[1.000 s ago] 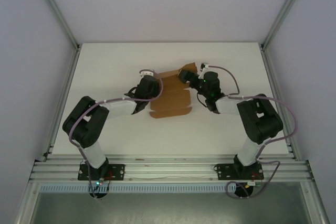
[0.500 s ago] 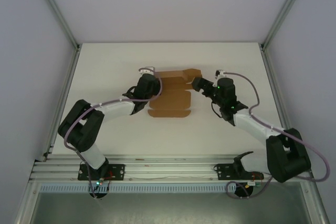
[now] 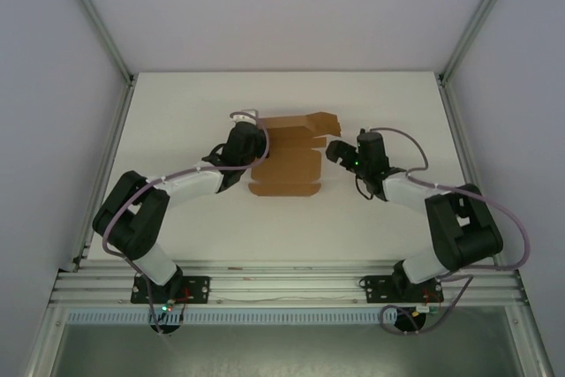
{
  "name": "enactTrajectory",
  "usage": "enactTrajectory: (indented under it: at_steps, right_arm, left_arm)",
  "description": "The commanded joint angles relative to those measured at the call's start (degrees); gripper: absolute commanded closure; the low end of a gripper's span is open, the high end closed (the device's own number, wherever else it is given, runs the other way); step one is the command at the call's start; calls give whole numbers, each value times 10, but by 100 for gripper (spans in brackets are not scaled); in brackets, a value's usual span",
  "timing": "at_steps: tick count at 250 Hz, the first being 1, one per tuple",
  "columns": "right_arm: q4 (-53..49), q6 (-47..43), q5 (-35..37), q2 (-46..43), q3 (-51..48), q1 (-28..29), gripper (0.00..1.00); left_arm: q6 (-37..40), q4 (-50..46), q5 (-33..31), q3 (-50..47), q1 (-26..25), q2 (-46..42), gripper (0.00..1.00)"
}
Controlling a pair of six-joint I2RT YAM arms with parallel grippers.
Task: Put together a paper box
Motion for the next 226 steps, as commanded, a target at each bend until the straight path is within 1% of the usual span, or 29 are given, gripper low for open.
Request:
enactTrajectory:
  at_steps: [1,12,25,39,57,76,112,135,161,185,209,226]
  right_arm:
    - [51,-22,-69,4,41,-2,10]
    - [59,-25,-92,8,43,0,10]
    - [67,-24,-97,16,44,4,11]
    - [57,-30,-125,26,54,6,13]
    - [53,-38,-130,35,62,15,14]
    - [67,-47,-111,48,67,30,14]
    - [63,-57,-79,86,96,59,15]
    - [75,-57,-7,88,91,76,16]
    - [96,-42,69,66,63,79,15]
    - [89,-55,89,17,33,79,13]
    - [15,-73,101,-44,19,71,10]
    - [-54,-78,109,-87,18,51,8]
  left_arm:
    - [-7,-7,-2,1,4,-12,100]
    - [-5,-6,-1,2,4,-10,100]
    - [-5,-4,0,3,4,-6,100]
    - [-8,-5,-1,5,4,2,100]
    - [-13,-14,-1,12,4,7,100]
    - [-16,-11,6,14,4,7,100]
    - [-23,-1,14,10,5,4,100]
    - [-26,-4,15,10,4,1,100]
    - [-26,-3,11,6,4,-1,100]
    - [-22,-13,2,6,6,-2,100]
    - [-13,-23,-10,2,10,-3,100]
    - [-8,-24,3,-1,19,0,100]
